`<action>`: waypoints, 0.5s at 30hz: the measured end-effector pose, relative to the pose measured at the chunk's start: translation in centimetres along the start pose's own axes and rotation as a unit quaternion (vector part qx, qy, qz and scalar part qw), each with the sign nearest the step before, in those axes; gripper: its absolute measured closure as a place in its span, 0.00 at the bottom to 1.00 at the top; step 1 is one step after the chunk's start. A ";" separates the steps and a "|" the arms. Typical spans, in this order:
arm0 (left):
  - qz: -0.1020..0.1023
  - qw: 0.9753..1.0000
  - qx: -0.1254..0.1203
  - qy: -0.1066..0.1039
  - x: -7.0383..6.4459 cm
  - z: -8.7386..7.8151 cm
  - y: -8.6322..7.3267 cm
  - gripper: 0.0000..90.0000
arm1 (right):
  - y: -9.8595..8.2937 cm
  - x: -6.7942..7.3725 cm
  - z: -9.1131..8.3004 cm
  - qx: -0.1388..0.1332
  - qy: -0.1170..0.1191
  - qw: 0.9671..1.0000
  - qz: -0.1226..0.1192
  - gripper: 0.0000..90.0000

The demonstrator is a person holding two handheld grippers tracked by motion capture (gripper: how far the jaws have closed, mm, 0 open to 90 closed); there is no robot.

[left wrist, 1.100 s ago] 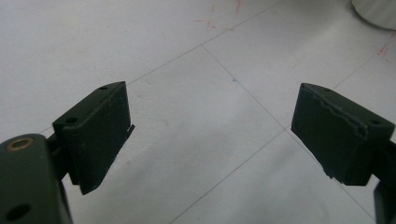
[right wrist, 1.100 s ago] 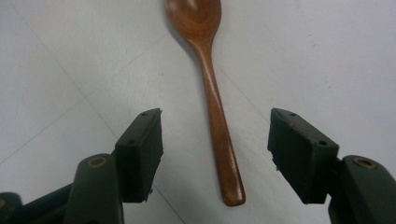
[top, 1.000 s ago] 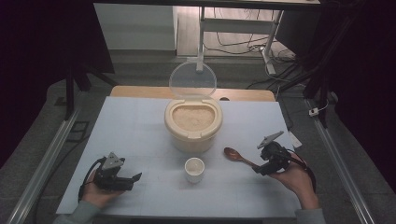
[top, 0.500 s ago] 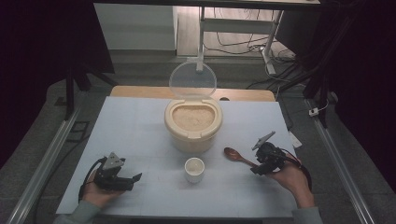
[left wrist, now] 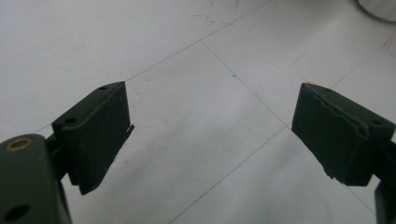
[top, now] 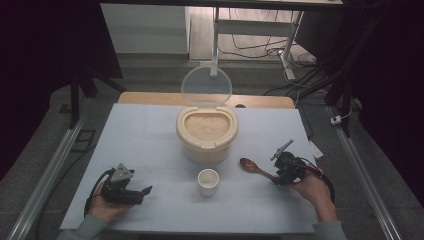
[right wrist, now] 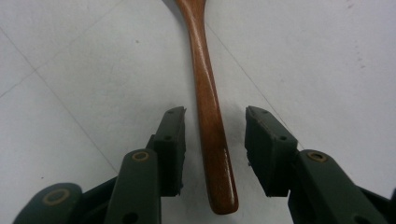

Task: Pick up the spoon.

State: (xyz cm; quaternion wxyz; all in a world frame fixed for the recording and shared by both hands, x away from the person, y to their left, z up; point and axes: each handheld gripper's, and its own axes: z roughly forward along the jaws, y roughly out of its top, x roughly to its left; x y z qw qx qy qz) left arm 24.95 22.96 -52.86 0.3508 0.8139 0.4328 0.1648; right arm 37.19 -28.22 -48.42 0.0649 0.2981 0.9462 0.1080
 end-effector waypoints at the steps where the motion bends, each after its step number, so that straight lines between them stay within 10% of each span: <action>1: 0.001 1.000 0.000 0.000 0.0 0.0 0.0 0.12 | 0.0 0.0 0.1 0.003 -0.003 1.000 0.000 0.67; 15: 0.001 1.000 0.001 0.000 -0.1 0.0 0.0 0.12 | 0.6 -0.3 0.6 0.023 0.021 0.999 -0.018 0.86</action>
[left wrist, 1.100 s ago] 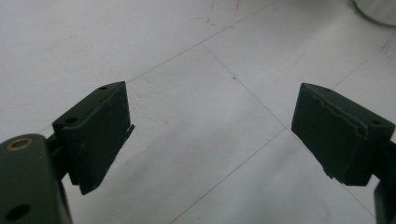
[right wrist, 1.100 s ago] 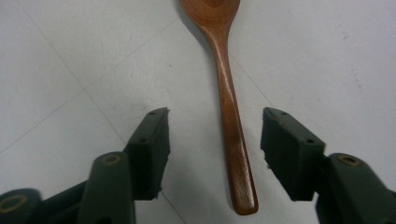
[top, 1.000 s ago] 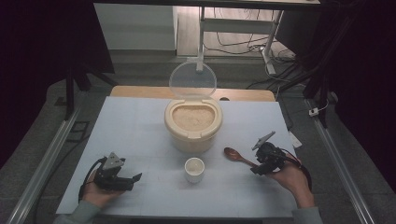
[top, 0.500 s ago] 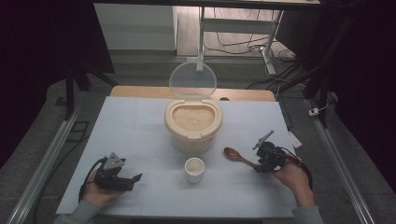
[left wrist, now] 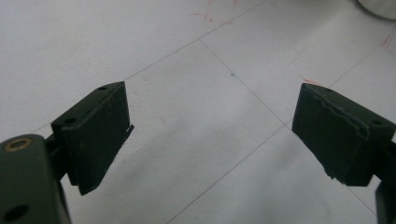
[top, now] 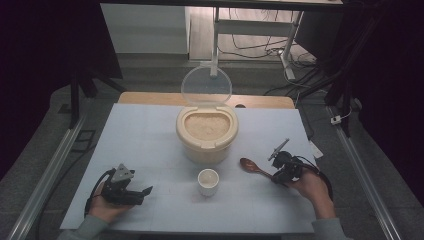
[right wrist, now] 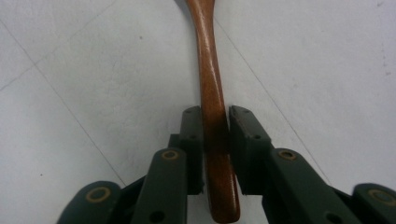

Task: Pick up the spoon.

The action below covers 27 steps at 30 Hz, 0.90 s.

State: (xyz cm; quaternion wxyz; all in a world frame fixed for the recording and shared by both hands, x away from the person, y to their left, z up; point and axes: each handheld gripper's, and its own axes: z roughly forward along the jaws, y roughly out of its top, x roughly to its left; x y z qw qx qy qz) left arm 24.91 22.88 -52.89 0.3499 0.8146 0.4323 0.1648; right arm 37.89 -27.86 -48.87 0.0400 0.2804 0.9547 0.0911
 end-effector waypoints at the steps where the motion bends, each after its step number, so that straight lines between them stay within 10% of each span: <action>1: 0.000 1.000 0.000 0.000 0.0 0.0 0.0 0.12 | 0.0 0.0 0.0 0.000 -0.002 1.000 -0.006 0.86; 27: -0.001 1.000 0.003 0.003 0.1 0.1 -0.1 0.12 | -1.0 0.0 -1.7 -0.071 0.004 0.997 -0.003 0.87</action>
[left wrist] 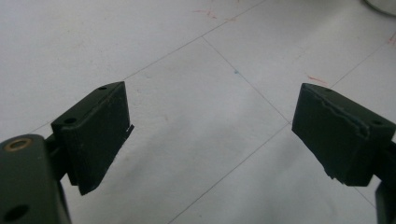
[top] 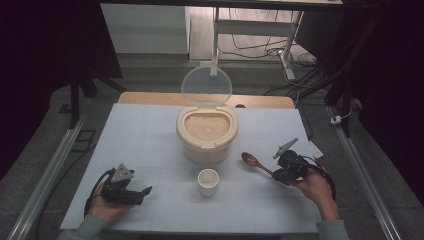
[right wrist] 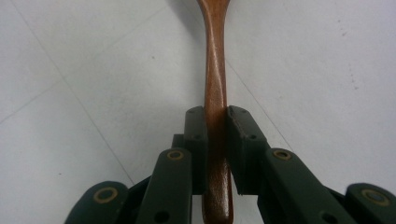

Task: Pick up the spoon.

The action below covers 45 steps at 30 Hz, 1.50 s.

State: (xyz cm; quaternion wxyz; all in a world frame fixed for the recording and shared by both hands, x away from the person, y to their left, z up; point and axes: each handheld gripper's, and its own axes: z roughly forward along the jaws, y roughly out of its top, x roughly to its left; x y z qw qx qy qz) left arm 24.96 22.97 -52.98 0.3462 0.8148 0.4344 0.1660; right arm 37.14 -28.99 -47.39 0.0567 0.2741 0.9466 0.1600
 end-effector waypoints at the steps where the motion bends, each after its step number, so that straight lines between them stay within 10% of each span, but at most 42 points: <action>1: 0.000 1.000 0.000 0.000 0.0 0.0 0.0 0.12 | 0.0 0.0 -0.1 -0.003 -0.001 1.000 -0.001 0.87; 25: -0.002 1.000 -0.001 0.000 0.1 0.0 0.0 0.12 | -1.0 0.9 -3.3 -0.093 0.009 0.996 0.002 0.87; 45: -0.003 1.000 -0.002 -0.001 0.1 -0.1 0.0 0.12 | 0.3 3.2 -6.4 -0.164 0.031 0.985 -0.037 0.87</action>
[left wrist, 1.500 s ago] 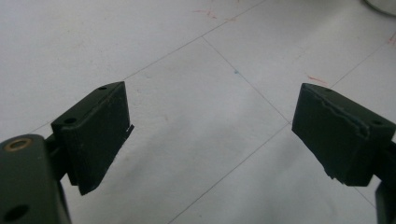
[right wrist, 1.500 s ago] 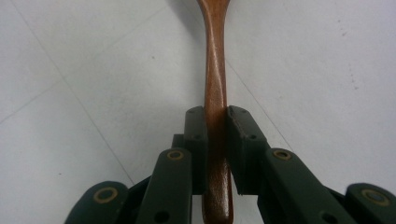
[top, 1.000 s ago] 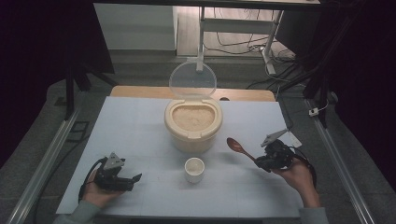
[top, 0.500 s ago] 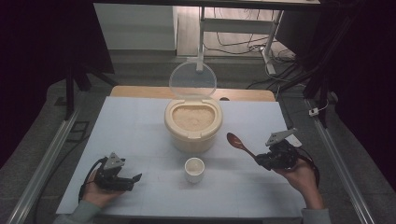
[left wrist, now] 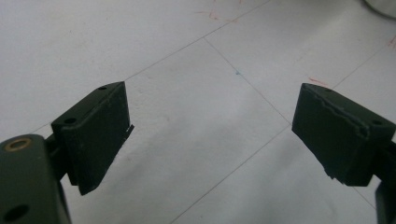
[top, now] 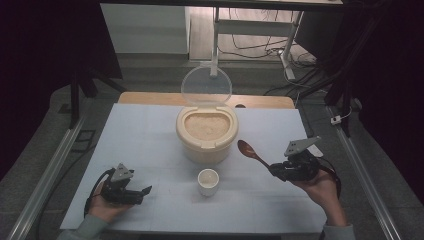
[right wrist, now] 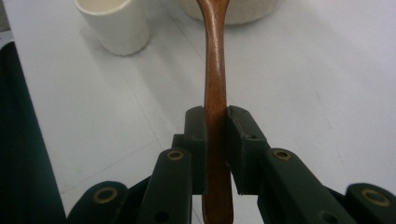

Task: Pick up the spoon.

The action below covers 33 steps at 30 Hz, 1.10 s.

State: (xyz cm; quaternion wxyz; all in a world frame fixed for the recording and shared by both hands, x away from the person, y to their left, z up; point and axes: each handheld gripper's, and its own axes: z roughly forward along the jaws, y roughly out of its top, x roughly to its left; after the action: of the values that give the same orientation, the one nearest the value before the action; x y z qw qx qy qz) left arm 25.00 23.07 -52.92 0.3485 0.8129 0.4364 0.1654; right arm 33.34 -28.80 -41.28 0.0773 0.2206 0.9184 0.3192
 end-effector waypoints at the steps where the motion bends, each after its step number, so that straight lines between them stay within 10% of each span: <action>1: 0.000 1.000 0.000 0.000 0.0 0.0 0.0 0.12 | 0.1 0.1 0.0 -0.003 0.002 1.000 0.001 0.87; 33: 0.000 1.000 0.001 0.002 -0.1 0.1 0.0 0.12 | 3.5 3.5 2.1 -0.022 0.054 0.996 -0.065 0.87</action>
State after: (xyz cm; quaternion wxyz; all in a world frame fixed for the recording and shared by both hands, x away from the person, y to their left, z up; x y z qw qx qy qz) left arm 25.02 22.98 -52.92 0.3474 0.8127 0.4372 0.1663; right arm 32.03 -23.58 -40.76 0.0528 0.1411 0.9265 0.3448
